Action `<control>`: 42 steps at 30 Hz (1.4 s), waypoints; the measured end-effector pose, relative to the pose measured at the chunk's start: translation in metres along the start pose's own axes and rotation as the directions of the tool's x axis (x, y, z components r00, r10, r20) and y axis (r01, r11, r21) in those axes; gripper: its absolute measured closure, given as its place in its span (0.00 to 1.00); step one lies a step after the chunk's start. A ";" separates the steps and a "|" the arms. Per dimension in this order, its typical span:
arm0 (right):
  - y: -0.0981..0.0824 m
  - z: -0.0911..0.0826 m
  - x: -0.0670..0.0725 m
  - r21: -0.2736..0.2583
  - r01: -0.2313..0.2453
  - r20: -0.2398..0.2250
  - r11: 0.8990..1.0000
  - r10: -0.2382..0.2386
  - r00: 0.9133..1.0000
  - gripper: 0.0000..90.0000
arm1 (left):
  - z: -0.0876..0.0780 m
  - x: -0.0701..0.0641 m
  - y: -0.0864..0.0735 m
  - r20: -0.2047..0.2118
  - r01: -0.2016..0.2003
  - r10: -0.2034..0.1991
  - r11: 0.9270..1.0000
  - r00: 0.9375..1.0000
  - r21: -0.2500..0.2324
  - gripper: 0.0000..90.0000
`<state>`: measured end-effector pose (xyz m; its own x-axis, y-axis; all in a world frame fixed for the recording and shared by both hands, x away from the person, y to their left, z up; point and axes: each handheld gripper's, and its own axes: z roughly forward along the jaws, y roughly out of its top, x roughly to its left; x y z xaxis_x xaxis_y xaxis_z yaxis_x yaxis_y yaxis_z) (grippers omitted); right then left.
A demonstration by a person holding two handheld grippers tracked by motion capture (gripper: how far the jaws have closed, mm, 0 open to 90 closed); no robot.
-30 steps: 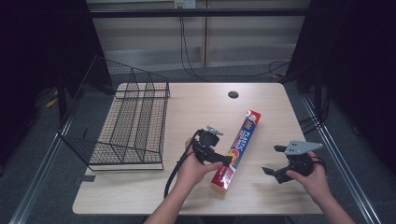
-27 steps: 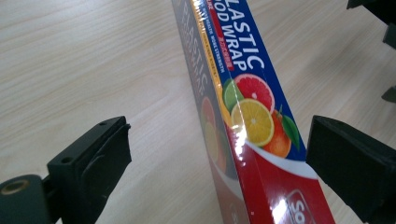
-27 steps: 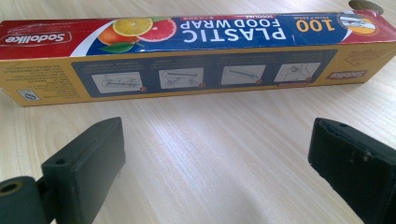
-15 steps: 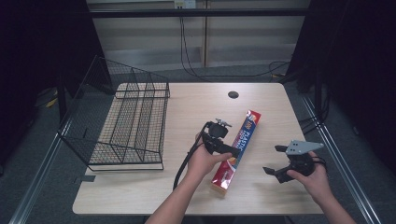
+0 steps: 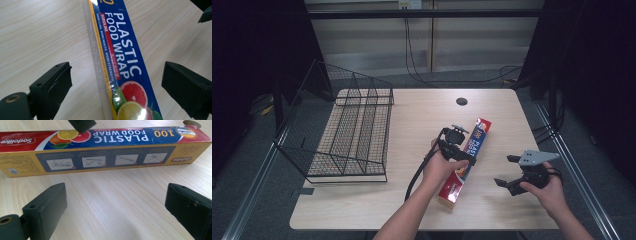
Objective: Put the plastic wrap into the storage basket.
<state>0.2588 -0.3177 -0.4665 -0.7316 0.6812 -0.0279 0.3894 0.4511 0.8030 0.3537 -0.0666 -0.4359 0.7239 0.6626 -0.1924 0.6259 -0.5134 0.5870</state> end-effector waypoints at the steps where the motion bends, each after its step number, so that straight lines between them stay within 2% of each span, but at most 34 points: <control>1: 0.000 0.000 0.000 0.000 0.000 0.000 1.000 0.000 1.000 0.04 | 0.001 -0.001 0.001 0.005 0.002 -0.002 1.000 1.000 -0.004 0.10; 2: 0.000 0.000 0.000 0.000 0.000 0.000 1.000 0.000 1.000 0.04 | 0.003 -0.001 0.001 0.010 0.002 -0.002 1.000 1.000 -0.001 0.11; 4: 0.000 0.000 0.000 -0.001 0.000 0.002 1.000 0.000 1.000 0.04 | 0.006 -0.001 0.002 -0.007 -0.009 0.009 1.000 1.000 0.012 0.11; 5: 0.000 0.000 0.000 -0.001 0.000 0.002 1.000 0.000 1.000 0.04 | 0.008 -0.002 0.002 0.004 0.004 -0.004 1.000 1.000 0.002 0.11; 6: 0.000 -0.001 0.000 -0.001 0.001 0.003 1.000 -0.001 1.000 0.04 | 0.009 -0.002 0.003 -0.002 0.006 -0.006 1.000 1.000 0.016 0.12; 9: 0.000 -0.001 -0.001 -0.002 0.002 -0.003 1.000 -0.002 1.000 0.04 | 0.013 -0.003 0.004 -0.009 0.013 -0.013 1.000 1.000 0.013 0.12; 12: 0.000 -0.001 -0.001 -0.002 0.002 -0.003 1.000 -0.002 1.000 0.04 | 0.017 -0.005 0.005 -0.015 0.010 -0.010 1.000 1.000 0.014 0.14; 13: 0.000 -0.001 -0.001 -0.003 0.003 -0.003 1.000 -0.003 1.000 0.04 | 0.017 -0.004 0.006 -0.013 -0.004 0.004 1.000 1.000 0.029 0.14; 14: 0.000 -0.001 -0.001 -0.004 0.001 0.004 1.000 -0.001 1.000 0.04 | 0.019 -0.005 0.006 -0.011 0.003 -0.003 1.000 1.000 0.019 0.14; 17: 0.000 -0.002 -0.001 -0.006 0.000 0.004 1.000 0.000 1.000 0.04 | 0.022 -0.007 0.008 -0.010 0.006 -0.006 1.000 1.000 0.029 0.15; 19: 0.000 -0.002 -0.002 -0.007 0.001 -0.002 1.000 -0.001 1.000 0.04 | 0.025 -0.009 0.009 -0.027 -0.001 0.002 0.999 1.000 0.038 0.16; 21: 0.000 -0.002 -0.002 -0.007 0.000 -0.002 1.000 0.000 1.000 0.04 | 0.026 -0.009 0.010 -0.021 -0.001 0.002 0.999 1.000 0.049 0.16; 23: 0.000 -0.002 -0.002 -0.010 -0.001 0.006 1.000 0.001 1.000 0.04 | 0.029 -0.010 0.010 -0.039 -0.008 0.010 0.999 0.999 0.053 0.16; 26: 0.000 -0.002 -0.002 -0.010 0.001 0.004 1.000 -0.001 1.000 0.04 | 0.032 -0.011 0.010 -0.036 0.003 -0.001 0.998 0.999 0.064 0.18; 28: 0.000 -0.002 -0.003 -0.011 0.001 0.003 1.000 -0.001 1.000 0.04 | 0.034 -0.011 0.010 -0.032 -0.007 0.009 0.998 0.999 0.069 0.21; 31: 0.000 -0.002 -0.003 -0.012 0.000 0.003 1.000 0.000 1.000 0.04 | 0.035 -0.010 0.010 -0.036 -0.002 0.005 0.996 0.999 0.088 0.24; 34: 0.000 -0.002 -0.003 -0.011 0.000 0.002 1.000 0.000 1.000 0.04 | 0.037 -0.009 0.009 -0.042 0.028 -0.025 0.997 0.999 0.079 0.27; 35: 0.000 -0.002 -0.003 -0.011 0.001 0.002 1.000 -0.001 1.000 0.04 | 0.037 -0.008 0.009 -0.039 0.024 -0.021 0.996 0.999 0.091 0.28; 39: 0.000 -0.003 -0.003 -0.012 -0.001 0.006 1.000 0.001 1.000 0.04 | 0.039 -0.009 0.008 -0.032 0.046 -0.044 0.995 0.999 0.090 0.31; 40: 0.000 -0.003 -0.003 -0.012 0.000 0.006 1.000 0.001 1.000 0.04 | 0.038 -0.008 0.009 -0.030 0.037 -0.034 0.994 0.999 0.105 0.32; 41: 0.000 -0.002 -0.003 -0.012 0.000 0.003 1.000 0.000 1.000 0.04 | 0.038 -0.007 0.010 -0.018 0.030 -0.028 0.993 0.999 0.111 0.37; 42: 0.000 -0.002 -0.003 -0.012 0.000 0.003 1.000 0.000 1.000 0.04 | 0.039 -0.009 0.010 -0.028 0.051 -0.048 0.993 0.998 0.107 0.37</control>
<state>0.2597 -0.3208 -0.4647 -0.7298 0.6830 -0.0300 0.3824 0.4441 0.8103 0.3645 -0.0987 -0.4591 0.6844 0.7016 -0.1985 0.6895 -0.5343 0.4889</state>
